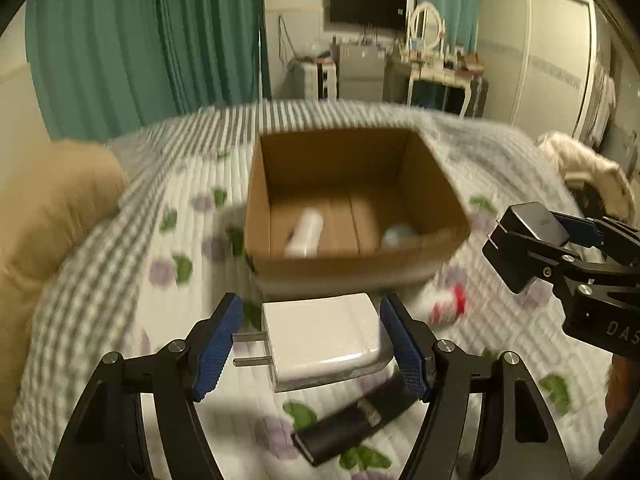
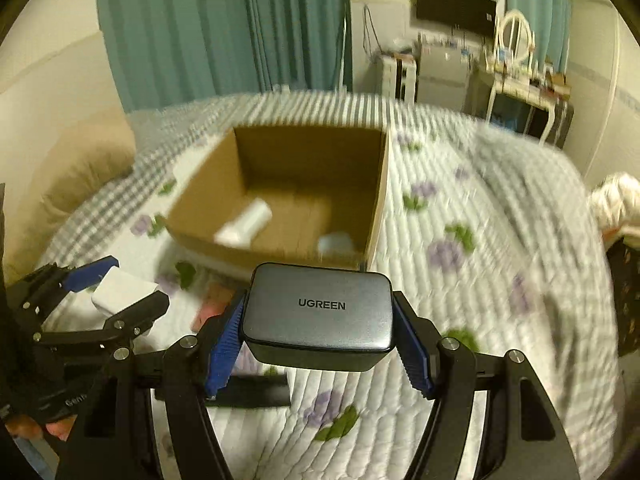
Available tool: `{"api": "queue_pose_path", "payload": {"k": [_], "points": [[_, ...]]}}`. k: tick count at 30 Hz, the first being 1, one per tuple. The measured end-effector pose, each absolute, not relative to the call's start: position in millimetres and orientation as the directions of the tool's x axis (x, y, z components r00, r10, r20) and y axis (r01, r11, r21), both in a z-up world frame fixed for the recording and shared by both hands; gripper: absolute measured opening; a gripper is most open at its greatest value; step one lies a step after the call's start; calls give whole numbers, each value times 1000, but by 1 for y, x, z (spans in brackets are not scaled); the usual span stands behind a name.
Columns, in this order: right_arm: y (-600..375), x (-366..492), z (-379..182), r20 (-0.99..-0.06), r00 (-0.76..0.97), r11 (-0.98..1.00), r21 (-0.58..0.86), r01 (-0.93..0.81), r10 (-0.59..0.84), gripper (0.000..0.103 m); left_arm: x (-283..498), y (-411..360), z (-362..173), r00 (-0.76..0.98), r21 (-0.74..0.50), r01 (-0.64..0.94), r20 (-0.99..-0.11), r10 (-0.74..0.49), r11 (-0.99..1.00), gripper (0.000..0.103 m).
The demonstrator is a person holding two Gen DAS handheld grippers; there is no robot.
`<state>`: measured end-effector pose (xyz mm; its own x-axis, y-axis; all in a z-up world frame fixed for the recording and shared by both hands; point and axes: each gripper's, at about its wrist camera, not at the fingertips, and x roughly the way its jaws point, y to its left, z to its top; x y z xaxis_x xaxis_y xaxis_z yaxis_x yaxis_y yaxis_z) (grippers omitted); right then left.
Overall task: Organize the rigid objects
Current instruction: 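Place both chargers into the box and open both tools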
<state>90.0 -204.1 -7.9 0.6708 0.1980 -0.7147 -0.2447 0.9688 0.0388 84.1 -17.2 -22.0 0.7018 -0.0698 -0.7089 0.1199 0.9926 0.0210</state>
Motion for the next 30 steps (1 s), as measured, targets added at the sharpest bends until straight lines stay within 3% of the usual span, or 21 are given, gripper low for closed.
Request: {"api": "queue_pose_path", "payload": {"k": [6, 10, 21, 27, 30], "points": [[-200, 110, 55, -630, 739, 957, 24, -288, 239, 68, 116, -23, 19, 760, 58, 133, -647, -64, 989, 72], [-193, 139, 74, -601, 765, 958, 2, -288, 232, 68, 150, -28, 19, 747, 36, 137, -660, -79, 990, 72], [-198, 202, 18, -675, 712, 965, 2, -261, 194, 68, 213, -46, -58, 629, -44, 174, -764, -145, 984, 73], [-205, 220, -9, -703, 686, 968, 12, -252, 187, 68, 224, -54, -77, 617, -34, 186, -774, -143, 982, 73], [-209, 223, -12, -708, 681, 969, 17, -248, 187, 68, 226, -54, -74, 627, -29, 184, -766, -140, 983, 79]]}}
